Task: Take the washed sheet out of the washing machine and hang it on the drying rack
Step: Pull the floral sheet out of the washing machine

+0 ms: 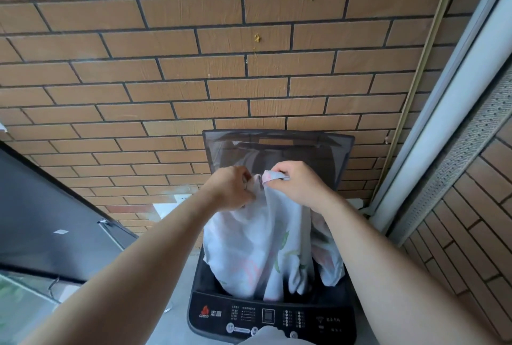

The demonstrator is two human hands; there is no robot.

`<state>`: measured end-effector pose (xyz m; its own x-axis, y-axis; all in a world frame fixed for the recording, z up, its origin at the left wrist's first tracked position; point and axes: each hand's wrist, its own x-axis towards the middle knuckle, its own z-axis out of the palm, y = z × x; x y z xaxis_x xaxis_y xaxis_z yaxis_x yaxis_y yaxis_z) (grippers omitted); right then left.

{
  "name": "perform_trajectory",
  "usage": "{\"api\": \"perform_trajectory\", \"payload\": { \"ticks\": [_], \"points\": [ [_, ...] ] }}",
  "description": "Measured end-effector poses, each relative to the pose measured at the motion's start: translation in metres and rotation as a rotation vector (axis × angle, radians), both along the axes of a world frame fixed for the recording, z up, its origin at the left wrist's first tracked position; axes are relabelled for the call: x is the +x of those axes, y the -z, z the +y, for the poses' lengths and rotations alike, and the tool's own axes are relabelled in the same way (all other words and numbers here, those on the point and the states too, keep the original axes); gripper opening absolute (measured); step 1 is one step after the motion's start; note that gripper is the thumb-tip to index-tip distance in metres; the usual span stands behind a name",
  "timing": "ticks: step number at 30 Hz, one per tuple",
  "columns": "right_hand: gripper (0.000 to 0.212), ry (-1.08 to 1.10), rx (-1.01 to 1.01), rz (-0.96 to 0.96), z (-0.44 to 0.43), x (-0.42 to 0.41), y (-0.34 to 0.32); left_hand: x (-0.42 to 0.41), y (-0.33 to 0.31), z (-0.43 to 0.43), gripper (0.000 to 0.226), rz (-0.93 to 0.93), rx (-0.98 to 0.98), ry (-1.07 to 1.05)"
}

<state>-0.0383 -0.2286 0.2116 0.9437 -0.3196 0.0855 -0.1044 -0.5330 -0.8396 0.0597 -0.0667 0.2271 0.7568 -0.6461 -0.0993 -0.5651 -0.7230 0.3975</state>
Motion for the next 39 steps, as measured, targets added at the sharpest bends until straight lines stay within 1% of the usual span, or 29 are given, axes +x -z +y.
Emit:
{"api": "perform_trajectory", "payload": {
  "ticks": [1, 2, 3, 4, 5, 6, 8, 9, 10, 11, 12, 14, 17, 19, 21, 23, 25, 27, 29, 32, 34, 35, 37, 39],
  "points": [
    [0.016, 0.005, 0.017, 0.019, 0.0, -0.001, 0.001, -0.001, 0.0, 0.0, 0.018, -0.065, 0.035, 0.003],
    [0.013, 0.014, 0.044, 0.051, 0.0, -0.002, 0.003, -0.001, -0.002, 0.0, 0.017, -0.119, 0.114, 0.027],
    [0.014, 0.014, 0.074, 0.095, 0.0, -0.003, 0.003, -0.002, -0.005, 0.0, 0.024, -0.15, 0.2, 0.057],
    [0.022, 0.008, 0.084, 0.152, -0.001, -0.005, 0.005, -0.003, -0.009, 0.0, 0.032, -0.151, 0.291, 0.085],
    [0.036, -0.006, 0.06, 0.222, -0.002, -0.006, 0.006, -0.005, -0.012, 0.002, 0.035, -0.172, 0.363, 0.129],
    [0.053, -0.021, 0.013, 0.301, -0.004, -0.007, 0.006, -0.006, -0.015, 0.003, 0.034, -0.173, 0.386, 0.129],
    [0.086, -0.068, -0.062, 0.481, -0.005, -0.009, 0.011, -0.001, -0.017, 0.004, 0.023, -0.149, 0.26, 0.1],
    [0.095, -0.101, -0.07, 0.572, -0.004, -0.01, 0.014, 0.002, -0.017, 0.005, 0.019, -0.129, 0.128, 0.084],
    [0.096, -0.139, -0.049, 0.656, -0.003, -0.011, 0.018, 0.004, -0.017, 0.004, 0.021, -0.086, -0.007, 0.064],
    [0.089, -0.163, -0.017, 0.713, -0.001, -0.012, 0.024, 0.004, -0.018, 0.003, 0.024, -0.028, -0.116, 0.046],
    [0.078, -0.17, 0.004, 0.737, 0.002, -0.013, 0.029, 0.004, -0.02, 0.002, 0.028, 0.03, -0.203, 0.031],
    [0.059, -0.144, 0.004, 0.694, 0.006, -0.013, 0.037, 0.005, -0.023, 0.001, 0.031, 0.056, -0.267, 0.004],
    [0.043, -0.074, -0.055, 0.616, 0.009, -0.011, 0.036, 0.008, -0.02, 0.006, 0.028, -0.016, -0.284, -0.073],
    [0.042, -0.017, -0.189, 0.613, 0.009, -0.008, 0.035, 0.01, -0.018, 0.009, 0.025, -0.062, -0.303, -0.143],
    [0.05, 0.026, -0.295, 0.615, 0.009, -0.007, 0.041, 0.011, -0.018, 0.01, 0.024, -0.123, -0.288, -0.184],
    [0.059, 0.019, -0.271, 0.607, 0.011, -0.007, 0.05, 0.01, -0.02, 0.009, 0.025, -0.157, -0.292, -0.196],
    [0.059, 0.0, -0.174, 0.592, 0.015, -0.008, 0.058, 0.01, -0.024, 0.008, 0.026, -0.118, -0.337, -0.218],
    [0.046, 0.026, -0.115, 0.557, 0.017, -0.007, 0.064, 0.009, -0.027, 0.005, 0.027, 0.002, -0.412, -0.262],
    [0.033, 0.104, -0.076, 0.517, 0.019, -0.005, 0.063, 0.009, -0.027, 0.005, 0.025, 0.057, -0.466, -0.303],
    [0.028, 0.201, -0.079, 0.453, 0.019, -0.002, 0.047, 0.009, -0.023, 0.01, 0.018, 0.038, -0.522, -0.343],
    [0.023, 0.268, -0.087, 0.386, 0.015, 0.002, 0.029, 0.01, -0.018, 0.013, 0.01, 0.12, -0.577, -0.358],
    [0.02, 0.305, -0.062, 0.336, 0.013, 0.004, 0.018, 0.01, -0.017, 0.013, 0.013, 0.189, -0.618, -0.345],
    [0.014, 0.376, 0.049, 0.199, 0.012, 0.011, -0.007, 0.009, -0.019, 0.014, 0.039, 0.282, -0.68, -0.236],
    [0.026, 0.422, 0.237, 0.043, 0.015, 0.018, -0.035, 0.007, -0.022, 0.014, 0.074, 0.264, -0.643, -0.038]
  ]
}}
